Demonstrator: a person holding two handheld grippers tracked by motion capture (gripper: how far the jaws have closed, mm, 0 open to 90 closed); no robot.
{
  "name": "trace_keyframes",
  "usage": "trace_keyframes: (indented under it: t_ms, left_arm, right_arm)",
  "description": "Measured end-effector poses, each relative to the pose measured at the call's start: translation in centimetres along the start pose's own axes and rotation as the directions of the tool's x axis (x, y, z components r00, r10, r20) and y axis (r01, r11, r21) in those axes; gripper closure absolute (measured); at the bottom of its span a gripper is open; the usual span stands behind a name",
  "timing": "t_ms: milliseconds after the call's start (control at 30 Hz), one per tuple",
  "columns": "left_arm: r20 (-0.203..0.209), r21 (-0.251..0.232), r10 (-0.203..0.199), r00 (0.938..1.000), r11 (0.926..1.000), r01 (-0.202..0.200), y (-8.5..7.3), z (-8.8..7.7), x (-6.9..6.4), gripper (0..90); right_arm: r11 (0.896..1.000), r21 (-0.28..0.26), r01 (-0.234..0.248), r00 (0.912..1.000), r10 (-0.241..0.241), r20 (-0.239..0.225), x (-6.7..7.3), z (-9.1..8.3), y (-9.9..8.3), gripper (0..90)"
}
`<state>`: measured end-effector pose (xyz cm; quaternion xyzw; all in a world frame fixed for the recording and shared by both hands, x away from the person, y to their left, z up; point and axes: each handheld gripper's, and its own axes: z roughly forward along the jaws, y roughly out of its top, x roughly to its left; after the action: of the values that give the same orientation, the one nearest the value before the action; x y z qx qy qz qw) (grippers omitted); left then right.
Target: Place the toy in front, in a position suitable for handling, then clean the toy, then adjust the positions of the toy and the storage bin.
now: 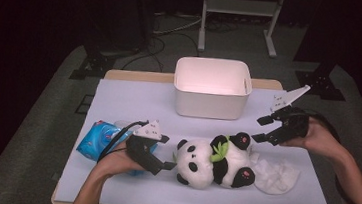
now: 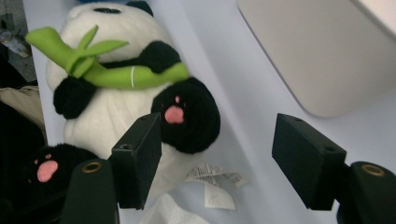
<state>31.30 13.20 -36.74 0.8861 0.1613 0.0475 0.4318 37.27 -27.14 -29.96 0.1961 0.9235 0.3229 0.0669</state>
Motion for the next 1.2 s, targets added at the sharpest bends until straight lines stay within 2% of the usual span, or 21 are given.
trace_keyframes:
  t_ms: [167, 400, 633, 1067, 1200]
  left_arm:
    - [0.000, -0.023, -0.007, 1.0000, 0.9997, 0.007, -0.4, -0.1, -0.3, 9.8]
    - [-0.004, -0.010, -0.005, 1.0000, 0.9999, 0.005, -0.6, -0.2, -0.4, 8.9]
    - [-0.011, -0.003, 0.002, 0.9999, 1.0000, -0.002, -0.8, -0.3, -0.6, 8.9]
    - [-0.034, -0.008, -0.002, 0.9994, 1.0000, 0.002, -1.2, -1.0, -0.8, 8.9]
    - [-0.028, -0.009, -0.007, 0.9996, 0.9999, 0.006, -1.3, -1.0, -0.9, 8.9]
  right_arm:
    - [0.999, 0.003, 0.033, 0.9994, -0.033, -0.001, 0.0, -0.1, 1.9, 31.8]
    - [0.998, 0.017, 0.062, 0.9981, -0.061, -0.007, -0.1, 0.4, 3.9, 31.8]
    - [0.995, 0.037, 0.095, 0.9954, -0.094, -0.016, -0.9, 1.4, 6.6, 31.7]
    - [0.989, 0.054, 0.136, 0.9902, -0.134, -0.039, -2.2, 3.0, 9.8, 33.4]
    - [0.984, 0.070, 0.161, 0.9866, -0.159, -0.039, -2.3, 3.6, 10.6, 34.5]
